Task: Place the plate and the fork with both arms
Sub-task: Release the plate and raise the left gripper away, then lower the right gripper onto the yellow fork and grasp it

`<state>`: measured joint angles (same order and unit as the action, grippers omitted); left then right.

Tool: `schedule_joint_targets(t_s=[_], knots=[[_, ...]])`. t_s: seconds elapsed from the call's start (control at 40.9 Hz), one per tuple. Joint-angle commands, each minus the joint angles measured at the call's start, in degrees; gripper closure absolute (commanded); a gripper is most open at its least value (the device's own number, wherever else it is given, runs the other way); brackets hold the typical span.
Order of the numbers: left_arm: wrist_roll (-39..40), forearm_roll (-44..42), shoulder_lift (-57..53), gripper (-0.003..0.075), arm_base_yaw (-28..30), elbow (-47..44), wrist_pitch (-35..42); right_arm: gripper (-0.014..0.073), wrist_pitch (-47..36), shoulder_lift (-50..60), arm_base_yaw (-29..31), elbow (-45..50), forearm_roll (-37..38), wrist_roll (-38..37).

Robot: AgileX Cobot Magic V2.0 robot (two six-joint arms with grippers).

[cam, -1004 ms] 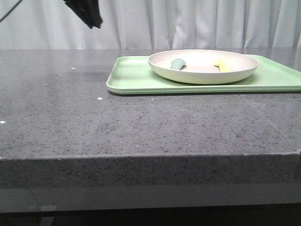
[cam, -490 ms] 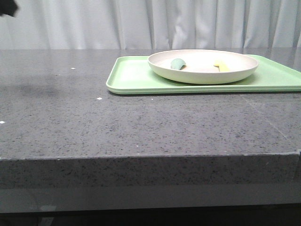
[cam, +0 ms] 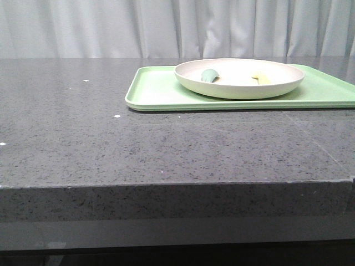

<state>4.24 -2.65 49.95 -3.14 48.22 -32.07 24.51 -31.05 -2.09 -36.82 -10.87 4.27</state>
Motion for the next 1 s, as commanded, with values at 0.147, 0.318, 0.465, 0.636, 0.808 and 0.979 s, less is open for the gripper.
schedule_joint_targets(t_s=[0.147, 0.318, 0.465, 0.636, 0.808, 0.979], knots=[[0.16, 0.54, -16.20, 0.0739, 0.08, -9.79, 12.46, -0.0007, -5.38, -8.19, -0.90, -3.28, -0.17, 0.57], [0.16, 0.73, -24.38, 0.0739, 0.08, -15.20, 12.78, -0.0007, -5.33, -16.81, -3.58, -7.01, -0.17, 0.57], [0.16, 0.73, -29.10, 0.0739, 0.08, -17.41, 14.41, -0.0007, -2.79, -27.16, -6.44, -14.01, -0.29, 0.57], [0.16, 0.73, -30.14, 0.0739, 0.08, -17.81, 13.27, -0.0007, 4.50, -42.38, -7.69, -27.44, -2.14, -0.79], [0.16, 0.73, -30.14, 0.0739, 0.08, -17.81, 13.50, -0.0007, 12.16, -56.70, -7.87, -41.02, -2.13, -2.77], [0.16, 0.73, -30.14, 0.0739, 0.08, -17.81, 13.50, -0.0007, 16.31, -67.38, -8.58, -51.42, -2.13, -3.04]])
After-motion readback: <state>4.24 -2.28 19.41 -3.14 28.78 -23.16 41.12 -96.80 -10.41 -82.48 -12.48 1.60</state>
